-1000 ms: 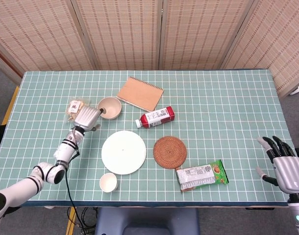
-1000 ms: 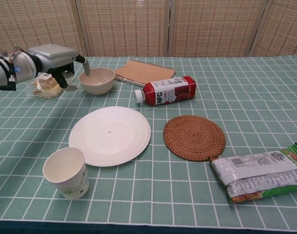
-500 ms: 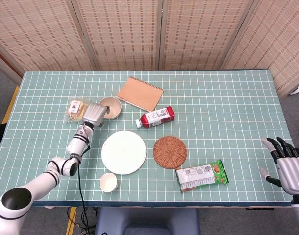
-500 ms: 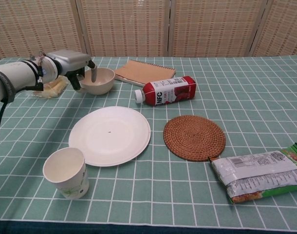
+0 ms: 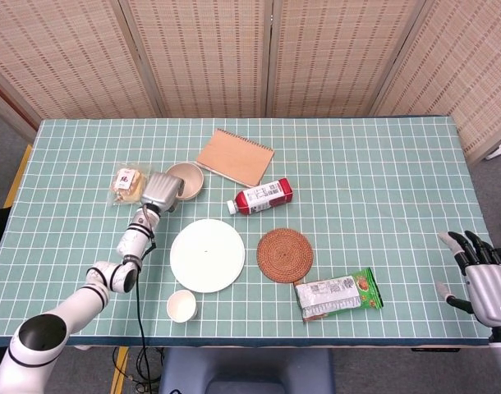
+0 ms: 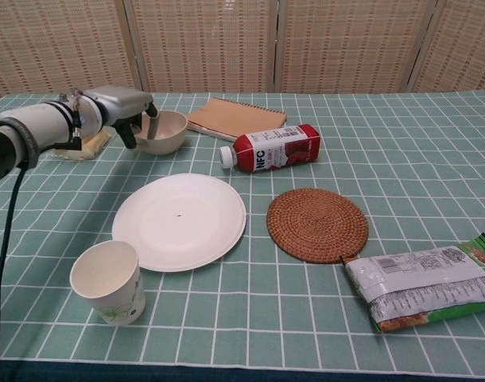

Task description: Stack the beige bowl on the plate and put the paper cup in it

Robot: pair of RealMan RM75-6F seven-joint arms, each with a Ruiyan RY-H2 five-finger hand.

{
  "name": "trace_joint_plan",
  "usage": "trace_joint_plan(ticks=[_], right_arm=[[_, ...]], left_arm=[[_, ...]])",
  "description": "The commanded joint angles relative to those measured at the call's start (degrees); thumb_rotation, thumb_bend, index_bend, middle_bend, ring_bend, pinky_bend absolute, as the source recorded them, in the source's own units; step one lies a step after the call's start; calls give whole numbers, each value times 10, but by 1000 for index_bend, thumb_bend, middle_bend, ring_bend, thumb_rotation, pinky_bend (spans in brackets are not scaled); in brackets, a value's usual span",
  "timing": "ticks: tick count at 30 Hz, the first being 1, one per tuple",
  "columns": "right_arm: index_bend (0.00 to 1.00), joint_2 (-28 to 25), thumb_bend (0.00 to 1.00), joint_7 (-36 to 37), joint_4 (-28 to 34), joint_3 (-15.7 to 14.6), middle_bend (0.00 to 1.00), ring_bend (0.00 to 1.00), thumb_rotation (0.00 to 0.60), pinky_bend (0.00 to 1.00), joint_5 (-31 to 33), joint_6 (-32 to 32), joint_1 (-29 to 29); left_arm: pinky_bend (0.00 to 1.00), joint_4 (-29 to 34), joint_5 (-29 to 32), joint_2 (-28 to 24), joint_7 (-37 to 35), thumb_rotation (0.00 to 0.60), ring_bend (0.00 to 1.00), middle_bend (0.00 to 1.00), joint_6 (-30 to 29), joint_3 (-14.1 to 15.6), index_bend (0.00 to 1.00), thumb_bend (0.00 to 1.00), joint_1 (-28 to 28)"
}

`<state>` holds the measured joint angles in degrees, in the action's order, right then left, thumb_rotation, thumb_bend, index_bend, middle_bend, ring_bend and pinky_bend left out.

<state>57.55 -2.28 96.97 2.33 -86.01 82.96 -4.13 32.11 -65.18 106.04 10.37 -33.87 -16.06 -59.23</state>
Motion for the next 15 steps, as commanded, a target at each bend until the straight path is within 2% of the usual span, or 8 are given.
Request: trace_joint_plan(ticks=[1, 15], right_arm=[[124, 0, 258, 0, 0, 0, 124, 43, 600, 125, 1, 0, 0], [124, -1, 254, 2, -1, 0, 125, 43, 600, 125, 3, 0, 3]], left_arm=[[1000, -5, 0, 4, -2, 600, 970, 943, 1, 2, 538, 375, -2], [1000, -11, -13, 7, -15, 600, 974, 949, -4, 11, 613, 459, -3]])
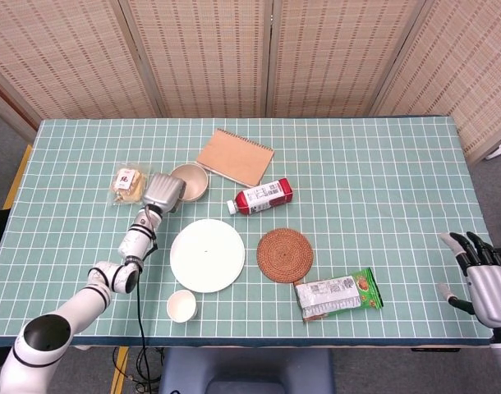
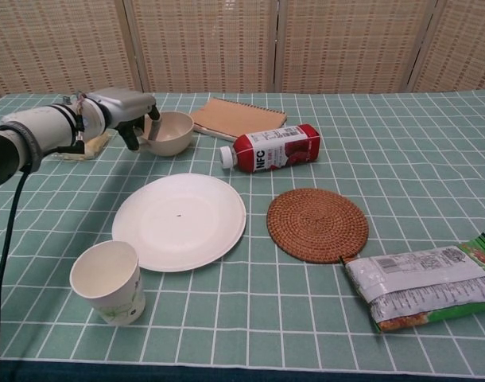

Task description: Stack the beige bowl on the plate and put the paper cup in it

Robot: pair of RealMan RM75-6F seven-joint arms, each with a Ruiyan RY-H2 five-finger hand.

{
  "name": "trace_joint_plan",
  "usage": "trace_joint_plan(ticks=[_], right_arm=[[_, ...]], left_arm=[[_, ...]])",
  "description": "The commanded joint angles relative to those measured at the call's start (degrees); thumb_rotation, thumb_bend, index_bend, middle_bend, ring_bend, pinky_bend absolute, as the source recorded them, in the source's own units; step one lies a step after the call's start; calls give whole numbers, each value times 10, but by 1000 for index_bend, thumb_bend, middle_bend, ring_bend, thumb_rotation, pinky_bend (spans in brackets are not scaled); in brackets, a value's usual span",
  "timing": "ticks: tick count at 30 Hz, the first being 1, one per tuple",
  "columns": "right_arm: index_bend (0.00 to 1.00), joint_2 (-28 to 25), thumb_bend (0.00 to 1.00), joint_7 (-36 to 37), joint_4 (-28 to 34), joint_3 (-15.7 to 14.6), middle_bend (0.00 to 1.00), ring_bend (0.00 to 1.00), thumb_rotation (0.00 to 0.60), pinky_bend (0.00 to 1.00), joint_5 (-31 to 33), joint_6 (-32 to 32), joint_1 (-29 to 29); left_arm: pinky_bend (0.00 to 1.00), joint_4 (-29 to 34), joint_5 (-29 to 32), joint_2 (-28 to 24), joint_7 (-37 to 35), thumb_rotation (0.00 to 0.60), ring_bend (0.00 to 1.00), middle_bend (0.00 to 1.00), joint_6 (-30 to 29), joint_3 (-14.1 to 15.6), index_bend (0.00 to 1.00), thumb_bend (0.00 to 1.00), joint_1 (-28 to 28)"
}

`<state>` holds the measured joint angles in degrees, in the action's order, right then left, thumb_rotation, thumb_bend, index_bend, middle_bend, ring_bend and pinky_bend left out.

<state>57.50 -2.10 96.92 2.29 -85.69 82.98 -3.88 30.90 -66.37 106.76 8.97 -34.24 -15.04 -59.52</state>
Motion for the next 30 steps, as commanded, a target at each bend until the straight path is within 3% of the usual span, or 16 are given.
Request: trace_joint_plan(ticks=[1, 13, 22, 30], right_arm=[[124, 0, 254, 0, 0, 0, 125, 43, 600, 125, 0, 0, 0], [124, 2, 254, 0, 0, 1, 125, 43, 600, 125, -4, 1, -2], [124, 3, 253, -6, 5, 2, 124, 43, 600, 125, -7, -5, -7], [124, 3, 253, -14, 12, 2, 124, 43, 600, 125, -12, -5, -10]], left_arm=[[1000, 1, -2, -1, -2, 600, 974, 949, -2, 1, 614, 464, 1], [1000, 107, -69, -79, -62, 600, 976, 953, -89, 38, 631, 469, 49], [1000, 281, -165, -192, -93, 600, 976, 953, -193, 94, 633, 469, 99], [1000, 394, -232, -239, -74, 600, 976, 953, -240, 133, 635, 469, 116]])
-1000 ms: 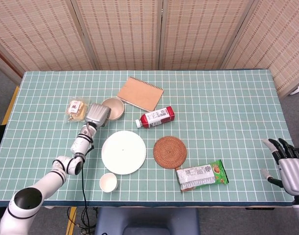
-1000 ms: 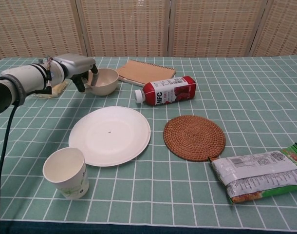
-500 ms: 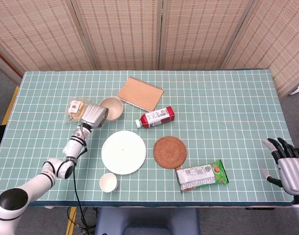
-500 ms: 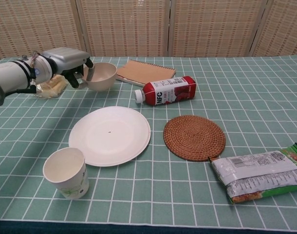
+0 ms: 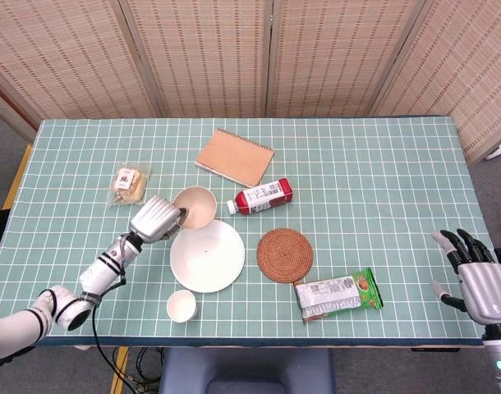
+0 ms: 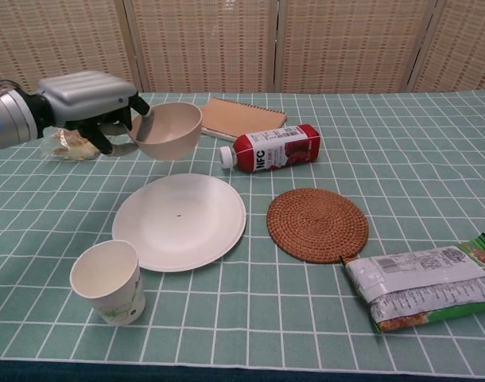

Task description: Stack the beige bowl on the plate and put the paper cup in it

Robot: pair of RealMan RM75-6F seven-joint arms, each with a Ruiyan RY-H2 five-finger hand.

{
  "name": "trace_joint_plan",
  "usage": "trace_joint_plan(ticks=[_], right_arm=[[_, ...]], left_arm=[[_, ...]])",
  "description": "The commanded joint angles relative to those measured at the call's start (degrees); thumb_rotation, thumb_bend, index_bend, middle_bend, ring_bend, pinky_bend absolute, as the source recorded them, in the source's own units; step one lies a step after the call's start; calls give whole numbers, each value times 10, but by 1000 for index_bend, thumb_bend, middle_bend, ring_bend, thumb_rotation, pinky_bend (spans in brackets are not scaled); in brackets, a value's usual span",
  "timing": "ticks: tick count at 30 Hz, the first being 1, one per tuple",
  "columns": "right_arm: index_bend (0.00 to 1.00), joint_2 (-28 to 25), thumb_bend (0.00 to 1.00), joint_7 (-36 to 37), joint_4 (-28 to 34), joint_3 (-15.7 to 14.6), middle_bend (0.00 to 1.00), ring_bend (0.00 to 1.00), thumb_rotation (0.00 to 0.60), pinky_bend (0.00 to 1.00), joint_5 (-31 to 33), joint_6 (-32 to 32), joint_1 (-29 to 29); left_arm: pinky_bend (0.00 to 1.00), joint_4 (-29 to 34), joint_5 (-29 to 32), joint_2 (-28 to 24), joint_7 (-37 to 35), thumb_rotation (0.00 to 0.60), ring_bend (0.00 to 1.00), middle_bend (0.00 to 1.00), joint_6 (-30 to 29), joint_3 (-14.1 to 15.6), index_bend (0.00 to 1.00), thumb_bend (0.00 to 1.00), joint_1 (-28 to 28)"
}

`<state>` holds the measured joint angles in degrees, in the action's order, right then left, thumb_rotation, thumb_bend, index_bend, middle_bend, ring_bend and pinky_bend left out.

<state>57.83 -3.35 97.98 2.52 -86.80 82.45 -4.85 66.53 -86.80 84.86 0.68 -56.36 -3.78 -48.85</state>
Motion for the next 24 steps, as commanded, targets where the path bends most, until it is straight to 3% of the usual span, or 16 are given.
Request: trace_joint_plan(ticks=[1, 7, 18, 24], right_arm=[[124, 0, 253, -2, 2, -1, 124, 43, 600, 125, -1, 2, 1], [124, -1, 253, -1, 2, -2, 124, 43, 600, 125, -2, 7, 5], [124, -1, 253, 4, -2, -3, 124, 43, 600, 125, -1, 9, 7], [124, 1, 253, 8, -6, -3, 124, 43, 600, 125, 0, 8, 7]], left_arm=[[1000, 50, -36, -23, 15, 600, 976, 953, -20, 26, 635, 469, 10], [1000, 81, -54, -21, 47, 600, 976, 953, -4, 43, 635, 469, 7], [1000, 75, -53, 2, 66, 600, 964, 947, 23, 53, 629, 469, 6], [1000, 93, -40, -9, 83, 600, 928, 878, 33, 53, 461, 460, 10]])
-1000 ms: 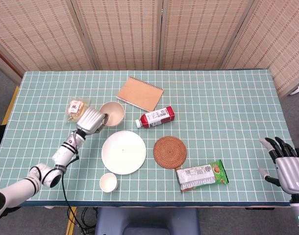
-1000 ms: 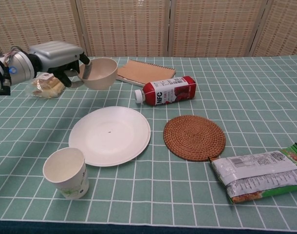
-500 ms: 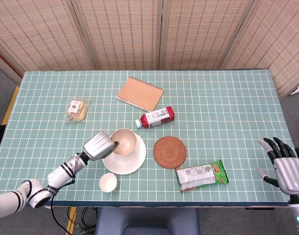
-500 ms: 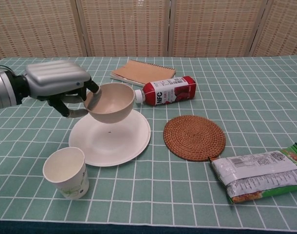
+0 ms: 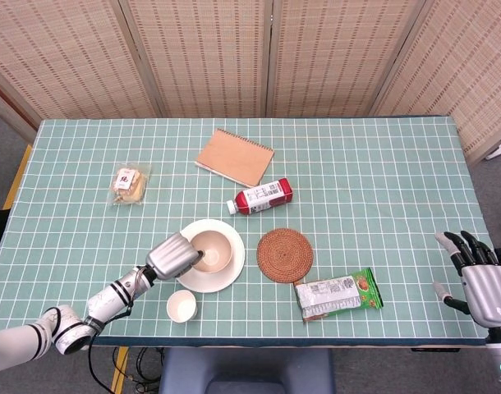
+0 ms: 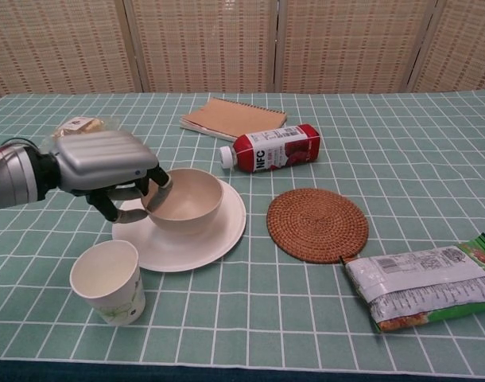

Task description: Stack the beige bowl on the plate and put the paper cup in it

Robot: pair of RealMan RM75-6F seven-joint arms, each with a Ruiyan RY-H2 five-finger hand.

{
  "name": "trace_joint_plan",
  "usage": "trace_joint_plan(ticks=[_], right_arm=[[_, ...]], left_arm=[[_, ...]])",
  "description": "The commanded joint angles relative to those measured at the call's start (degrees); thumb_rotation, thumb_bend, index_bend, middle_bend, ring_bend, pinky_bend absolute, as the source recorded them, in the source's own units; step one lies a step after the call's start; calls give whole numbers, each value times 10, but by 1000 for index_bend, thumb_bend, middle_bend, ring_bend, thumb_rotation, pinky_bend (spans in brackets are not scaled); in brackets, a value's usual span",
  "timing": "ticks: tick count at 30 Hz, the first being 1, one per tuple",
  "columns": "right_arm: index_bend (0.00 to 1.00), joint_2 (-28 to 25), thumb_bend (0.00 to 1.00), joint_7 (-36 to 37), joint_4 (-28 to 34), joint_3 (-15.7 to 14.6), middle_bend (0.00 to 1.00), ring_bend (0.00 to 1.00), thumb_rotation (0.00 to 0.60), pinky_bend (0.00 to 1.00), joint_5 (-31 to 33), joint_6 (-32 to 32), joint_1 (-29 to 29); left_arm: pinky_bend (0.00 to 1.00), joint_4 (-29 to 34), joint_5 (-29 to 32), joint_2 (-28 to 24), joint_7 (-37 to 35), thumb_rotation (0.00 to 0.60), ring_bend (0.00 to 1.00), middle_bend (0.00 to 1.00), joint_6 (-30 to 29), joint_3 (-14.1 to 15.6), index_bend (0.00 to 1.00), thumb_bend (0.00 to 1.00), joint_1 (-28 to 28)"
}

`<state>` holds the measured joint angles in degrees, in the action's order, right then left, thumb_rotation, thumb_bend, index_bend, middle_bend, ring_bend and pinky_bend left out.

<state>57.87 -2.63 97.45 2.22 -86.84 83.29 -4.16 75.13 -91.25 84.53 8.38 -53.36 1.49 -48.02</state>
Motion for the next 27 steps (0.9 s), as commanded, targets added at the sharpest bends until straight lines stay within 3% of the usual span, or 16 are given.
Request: trace_joint_plan(ticks=[1, 6, 12, 18, 23, 27], right_arm=[[124, 1, 253, 1, -1, 0, 124, 43, 600, 125, 1, 0, 0], [124, 2, 253, 2, -3, 0, 124, 43, 600, 124, 0, 0, 0], [124, 2, 253, 2, -3, 0, 124, 43, 600, 125, -1, 1, 0], [124, 3, 253, 3, -4, 0, 124, 43, 600, 125, -1, 0, 0], [124, 5, 253, 2, -5, 1, 124, 43, 600, 125, 0, -5, -4], [124, 6, 253, 0, -4, 2, 124, 43, 600, 125, 0, -9, -8]], left_arm=[[1000, 12, 7, -10, 12, 600, 924, 873, 4, 0, 426, 459, 3], [1000, 39, 20, -31, 35, 600, 901, 835, 13, 2, 310, 458, 10], [1000, 83, 44, -72, 70, 600, 805, 728, 5, -1, 151, 458, 26], [988, 128, 76, -127, 94, 600, 594, 542, -5, -5, 100, 458, 47], [832, 167, 92, -171, 83, 600, 465, 393, -16, -7, 78, 386, 65], [619, 186, 69, -198, 35, 595, 358, 308, -29, -2, 72, 280, 76]])
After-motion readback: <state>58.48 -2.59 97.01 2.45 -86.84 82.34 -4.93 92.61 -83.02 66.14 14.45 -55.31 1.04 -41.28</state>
